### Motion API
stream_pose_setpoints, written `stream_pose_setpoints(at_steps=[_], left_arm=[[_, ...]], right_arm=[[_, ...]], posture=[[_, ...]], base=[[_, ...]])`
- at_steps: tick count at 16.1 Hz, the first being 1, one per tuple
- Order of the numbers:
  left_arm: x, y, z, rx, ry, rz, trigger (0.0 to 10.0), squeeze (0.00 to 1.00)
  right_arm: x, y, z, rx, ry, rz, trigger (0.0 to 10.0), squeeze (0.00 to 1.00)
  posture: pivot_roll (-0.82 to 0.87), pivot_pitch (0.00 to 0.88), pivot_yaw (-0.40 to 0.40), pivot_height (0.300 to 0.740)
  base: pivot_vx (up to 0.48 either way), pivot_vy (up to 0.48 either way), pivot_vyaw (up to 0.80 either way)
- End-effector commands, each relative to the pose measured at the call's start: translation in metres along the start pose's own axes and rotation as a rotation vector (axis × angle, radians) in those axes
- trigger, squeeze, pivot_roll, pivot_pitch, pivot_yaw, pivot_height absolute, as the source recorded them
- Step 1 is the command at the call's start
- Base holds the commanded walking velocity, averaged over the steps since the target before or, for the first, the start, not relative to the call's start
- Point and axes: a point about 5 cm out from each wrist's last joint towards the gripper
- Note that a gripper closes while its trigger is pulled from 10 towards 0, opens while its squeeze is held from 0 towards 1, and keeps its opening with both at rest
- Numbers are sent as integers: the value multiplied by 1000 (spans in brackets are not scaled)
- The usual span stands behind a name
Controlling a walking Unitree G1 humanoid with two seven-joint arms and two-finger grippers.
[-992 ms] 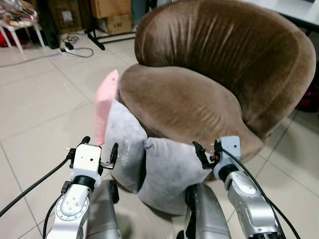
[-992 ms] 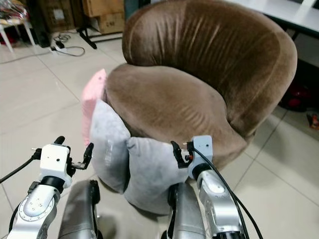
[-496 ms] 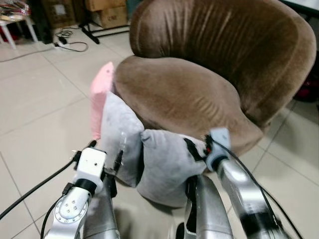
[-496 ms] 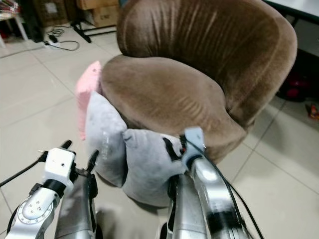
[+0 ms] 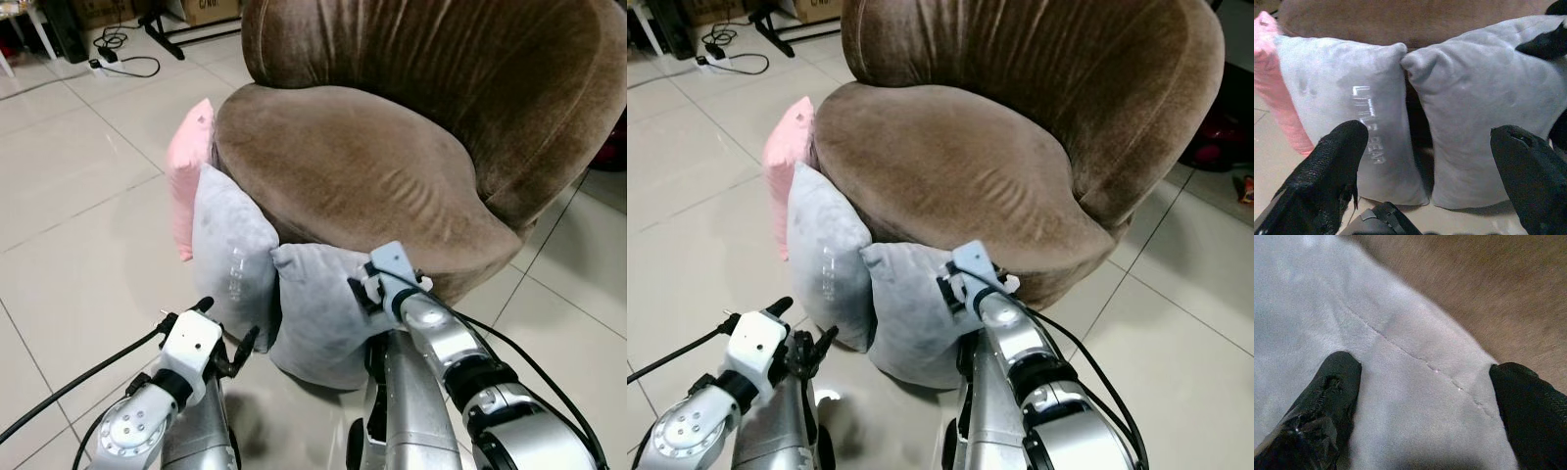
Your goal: Move the pillow to the sofa from floor
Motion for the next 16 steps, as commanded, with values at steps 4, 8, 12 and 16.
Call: stream_pose_setpoints(at_steps=[4, 8, 12, 16], left_arm=[[0, 6, 11, -137, 5, -10, 10000, 0], [-3, 3, 9, -140, -11, -16, 10000, 0], [0, 3, 8, -138, -14, -7, 10000, 0], [-2, 4, 8, -174, -32, -9, 10000, 0]], right_arm=[[-18, -1, -5, 53, 51, -94, 2824, 0], [-5, -3, -8, 73, 42, -28, 10000, 0], [32, 2, 0, 258, 12, 168, 10000, 1000], [23, 10, 4, 460, 424, 38, 10000, 1000]], posture=[[56, 132, -83, 465], [52, 125, -81, 465], [54, 112, -90, 465], [50, 97, -86, 465]], base=[[0, 0, 0], [0, 0, 0], [0, 0, 0], [0, 0, 0]])
Point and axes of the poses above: a point about 5 cm out from each wrist's last joint towards the gripper, its own y axis pointing back from the gripper into the wrist, its own x axis along the axis of the wrist's last joint, z = x × y, and after that the axes turned 9 degrees about -y, right-handed
